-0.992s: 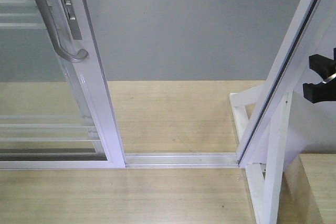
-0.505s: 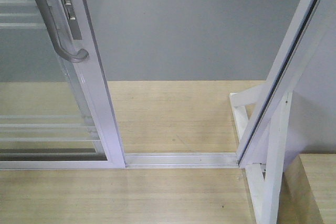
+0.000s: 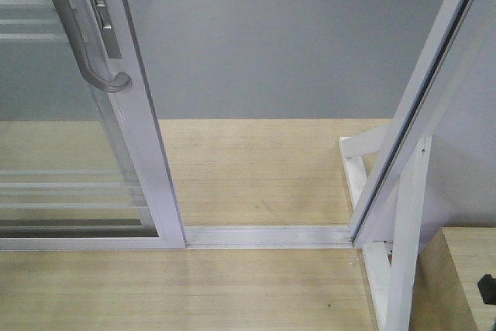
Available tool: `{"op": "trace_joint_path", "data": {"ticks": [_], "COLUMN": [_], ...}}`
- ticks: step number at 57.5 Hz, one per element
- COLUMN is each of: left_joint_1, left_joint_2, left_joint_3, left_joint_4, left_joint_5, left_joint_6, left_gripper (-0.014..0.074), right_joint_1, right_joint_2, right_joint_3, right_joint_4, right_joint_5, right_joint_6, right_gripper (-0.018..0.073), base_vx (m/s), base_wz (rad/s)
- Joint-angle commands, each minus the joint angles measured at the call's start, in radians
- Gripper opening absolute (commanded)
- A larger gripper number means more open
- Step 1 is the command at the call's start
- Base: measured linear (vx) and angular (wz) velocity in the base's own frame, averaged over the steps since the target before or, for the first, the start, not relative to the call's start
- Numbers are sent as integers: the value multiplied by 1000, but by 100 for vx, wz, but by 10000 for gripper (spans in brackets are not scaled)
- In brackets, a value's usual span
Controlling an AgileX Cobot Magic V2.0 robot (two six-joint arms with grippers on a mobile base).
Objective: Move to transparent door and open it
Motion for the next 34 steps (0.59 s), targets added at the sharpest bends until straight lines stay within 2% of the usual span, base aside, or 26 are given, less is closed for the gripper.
{"op": "trace_joint_path", "data": {"ticks": [1,34], "left_joint_1": [-4,-4], "left_joint_2": [-14,-14], "left_joint_3": [16,16], "left_joint_4": [-8,-8], "left_joint_5": [-83,-83], "left_joint_6": [1,1], "left_gripper": [-6,-6], "right_joint_1": [4,3], "right_joint_2": [-17,-17], "right_joint_3": [5,5], "right_joint_4": [-10,-11], "right_joint_5": [-88,-88], "right_joint_6": [0,0], "right_gripper": [-9,-9], "base_vx": [0,0], "base_wz": [0,0]}}
